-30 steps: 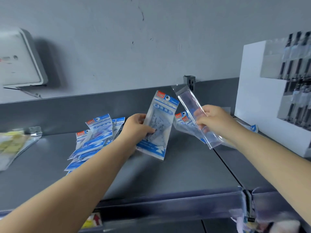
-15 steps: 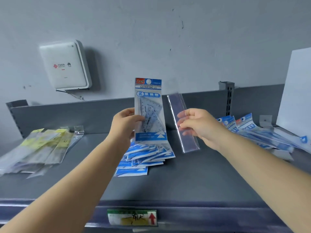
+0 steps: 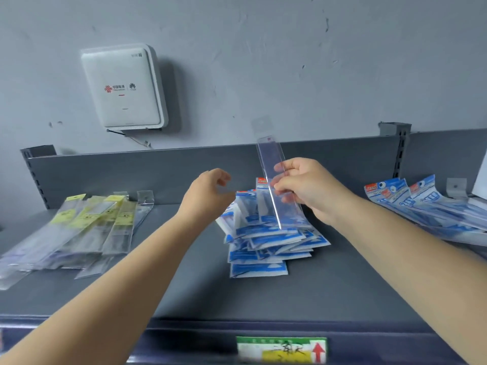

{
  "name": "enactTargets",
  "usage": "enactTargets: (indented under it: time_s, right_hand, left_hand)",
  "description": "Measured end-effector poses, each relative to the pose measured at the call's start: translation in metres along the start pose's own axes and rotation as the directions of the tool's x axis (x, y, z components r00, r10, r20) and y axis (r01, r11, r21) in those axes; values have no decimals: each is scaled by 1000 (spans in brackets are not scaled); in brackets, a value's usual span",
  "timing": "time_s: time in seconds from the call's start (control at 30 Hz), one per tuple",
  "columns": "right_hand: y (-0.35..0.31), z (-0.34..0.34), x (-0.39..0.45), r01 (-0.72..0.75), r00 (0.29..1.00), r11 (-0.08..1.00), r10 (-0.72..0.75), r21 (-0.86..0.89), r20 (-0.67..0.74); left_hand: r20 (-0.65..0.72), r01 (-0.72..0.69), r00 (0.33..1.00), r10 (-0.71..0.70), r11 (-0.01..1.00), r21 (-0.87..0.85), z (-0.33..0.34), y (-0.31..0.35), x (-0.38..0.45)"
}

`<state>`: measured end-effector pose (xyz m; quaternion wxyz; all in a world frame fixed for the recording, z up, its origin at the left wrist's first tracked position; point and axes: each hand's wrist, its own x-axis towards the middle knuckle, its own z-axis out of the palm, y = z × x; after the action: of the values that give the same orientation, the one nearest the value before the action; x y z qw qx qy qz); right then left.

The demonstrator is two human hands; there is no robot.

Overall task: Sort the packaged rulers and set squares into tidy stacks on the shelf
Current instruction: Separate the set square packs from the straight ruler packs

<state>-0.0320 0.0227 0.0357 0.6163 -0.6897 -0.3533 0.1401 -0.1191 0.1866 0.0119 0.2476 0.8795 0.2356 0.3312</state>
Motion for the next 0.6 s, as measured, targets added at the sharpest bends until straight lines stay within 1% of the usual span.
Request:
enactTargets:
  time_s: [0.03, 0.1, 0.2, 0.3, 0.47, 0.6]
  right_hand:
    - [-3, 11, 2, 1, 1000, 1000, -1, 0, 9]
    - [-9, 36, 6, -7, 1000, 1000, 6, 5, 23]
    - [-16, 77, 13, -28, 999, 999, 28, 17, 28]
    - [-23, 123, 19, -51, 998, 998, 50, 25, 41]
    - [-29, 201, 27, -69, 993, 998, 68, 2, 98]
    - [-35, 253, 32, -82, 988, 997, 81, -3, 135]
  left_hand:
    - [4, -40, 999, 40, 991, 124, -9, -10, -1]
    - [32, -113, 994, 109, 937, 329, -29, -30, -3]
    - [79, -170, 985, 152, 830, 531, -60, -62, -5]
    - [97, -194, 980, 171, 759, 621, -90, -96, -5]
    - [76, -206, 972, 224, 648, 733, -136, -148, -5]
    - [79, -196, 974, 212, 617, 762, -171, -190, -4]
